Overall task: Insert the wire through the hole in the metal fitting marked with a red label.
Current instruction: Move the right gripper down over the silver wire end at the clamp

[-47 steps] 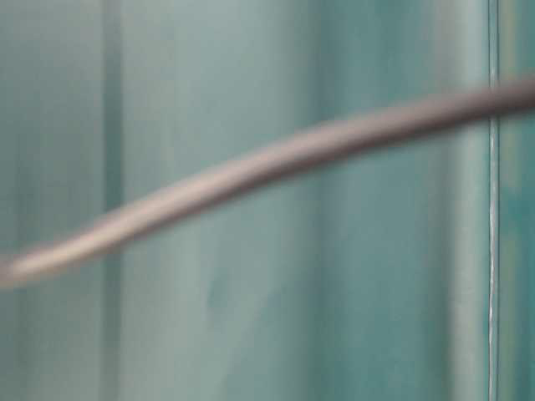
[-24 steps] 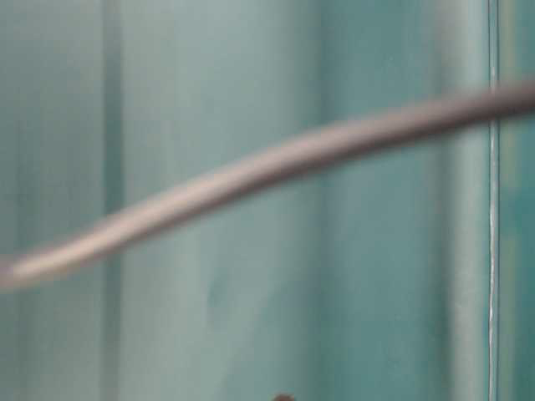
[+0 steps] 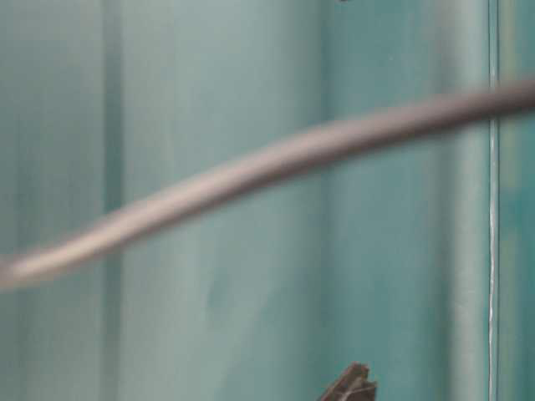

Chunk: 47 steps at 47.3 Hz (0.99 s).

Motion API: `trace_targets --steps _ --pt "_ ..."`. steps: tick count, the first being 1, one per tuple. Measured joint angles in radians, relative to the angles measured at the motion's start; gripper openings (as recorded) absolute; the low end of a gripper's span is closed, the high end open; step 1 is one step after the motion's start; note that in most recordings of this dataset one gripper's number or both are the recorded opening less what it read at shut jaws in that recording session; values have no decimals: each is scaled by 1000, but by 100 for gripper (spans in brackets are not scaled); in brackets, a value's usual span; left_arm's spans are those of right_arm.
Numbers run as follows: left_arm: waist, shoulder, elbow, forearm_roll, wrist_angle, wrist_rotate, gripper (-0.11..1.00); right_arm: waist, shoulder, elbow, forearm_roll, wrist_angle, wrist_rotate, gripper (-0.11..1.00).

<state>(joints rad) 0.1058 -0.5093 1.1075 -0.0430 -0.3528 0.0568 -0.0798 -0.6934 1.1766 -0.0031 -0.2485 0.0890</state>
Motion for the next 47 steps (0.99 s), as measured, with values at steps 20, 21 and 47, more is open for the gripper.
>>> trace_targets --steps 20,21,47 --pt "-14 46 60 2 -124 23 82 2 138 -40 0 35 107 80" --pt "-14 48 63 2 -127 23 82 3 144 -43 0 40 110 80" --pt "-15 181 49 2 -135 23 82 61 351 -123 0 52 158 69"
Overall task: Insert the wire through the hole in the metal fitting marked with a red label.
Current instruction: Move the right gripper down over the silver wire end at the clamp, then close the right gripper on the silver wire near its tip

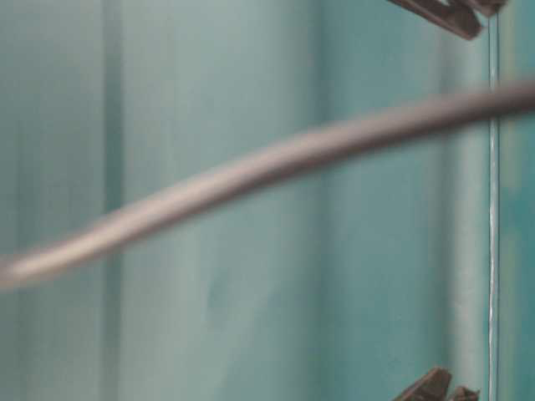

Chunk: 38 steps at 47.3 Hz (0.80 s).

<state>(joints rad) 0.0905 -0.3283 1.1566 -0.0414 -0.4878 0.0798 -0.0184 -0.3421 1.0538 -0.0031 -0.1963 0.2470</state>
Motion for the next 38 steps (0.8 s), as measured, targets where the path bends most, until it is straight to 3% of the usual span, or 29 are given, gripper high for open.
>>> trace_targets --steps 9,38 --pt "0 34 -17 0 0 0 81 8 77 -23 0 6 55 69" --pt "6 41 -18 -2 0 0 81 46 184 -66 0 5 78 69"
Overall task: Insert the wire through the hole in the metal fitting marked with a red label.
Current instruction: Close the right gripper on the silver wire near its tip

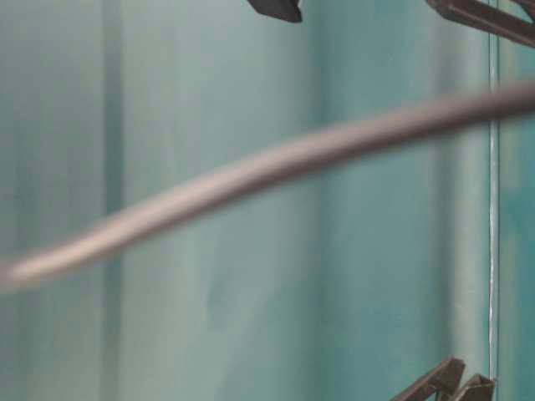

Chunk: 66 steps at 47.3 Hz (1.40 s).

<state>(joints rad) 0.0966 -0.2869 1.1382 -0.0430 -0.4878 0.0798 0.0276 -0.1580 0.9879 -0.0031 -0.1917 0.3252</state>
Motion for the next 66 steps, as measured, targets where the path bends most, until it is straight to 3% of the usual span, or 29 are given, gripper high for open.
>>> trace_targets --steps 55,66 --pt "8 2 0 2 0 0 81 20 98 -14 0 0 2 68" --pt "9 2 0 2 0 0 81 21 103 -17 0 0 2 53"
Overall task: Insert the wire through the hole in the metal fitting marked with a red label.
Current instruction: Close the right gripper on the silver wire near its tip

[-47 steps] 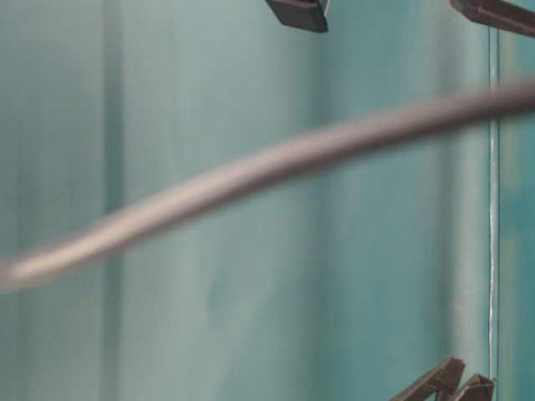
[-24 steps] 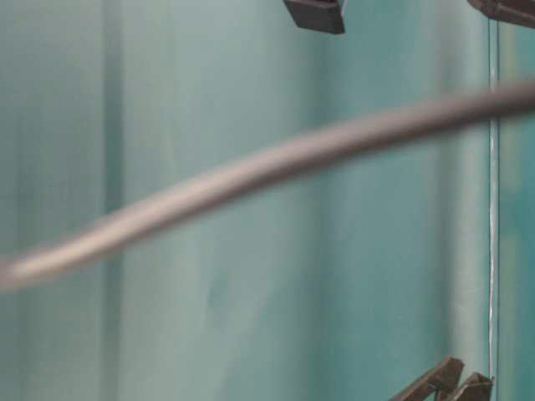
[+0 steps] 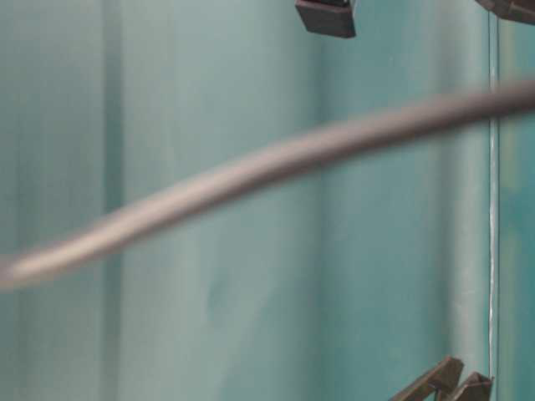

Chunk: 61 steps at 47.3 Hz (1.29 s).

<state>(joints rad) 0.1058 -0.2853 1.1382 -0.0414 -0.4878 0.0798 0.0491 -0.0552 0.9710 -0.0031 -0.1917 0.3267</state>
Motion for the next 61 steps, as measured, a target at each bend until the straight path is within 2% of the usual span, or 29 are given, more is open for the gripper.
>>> trace_targets --steps 6,52,57,61 --pt "0 0 0 0 0 0 81 0 0 0 0 0 0 45" --pt "5 0 -2 0 0 -2 81 0 20 -8 0 0 0 44" --pt "5 0 -2 0 0 -2 81 0 18 -6 -2 0 -3 37" --pt "6 0 -2 0 0 -2 81 0 20 -8 -2 3 -8 20"
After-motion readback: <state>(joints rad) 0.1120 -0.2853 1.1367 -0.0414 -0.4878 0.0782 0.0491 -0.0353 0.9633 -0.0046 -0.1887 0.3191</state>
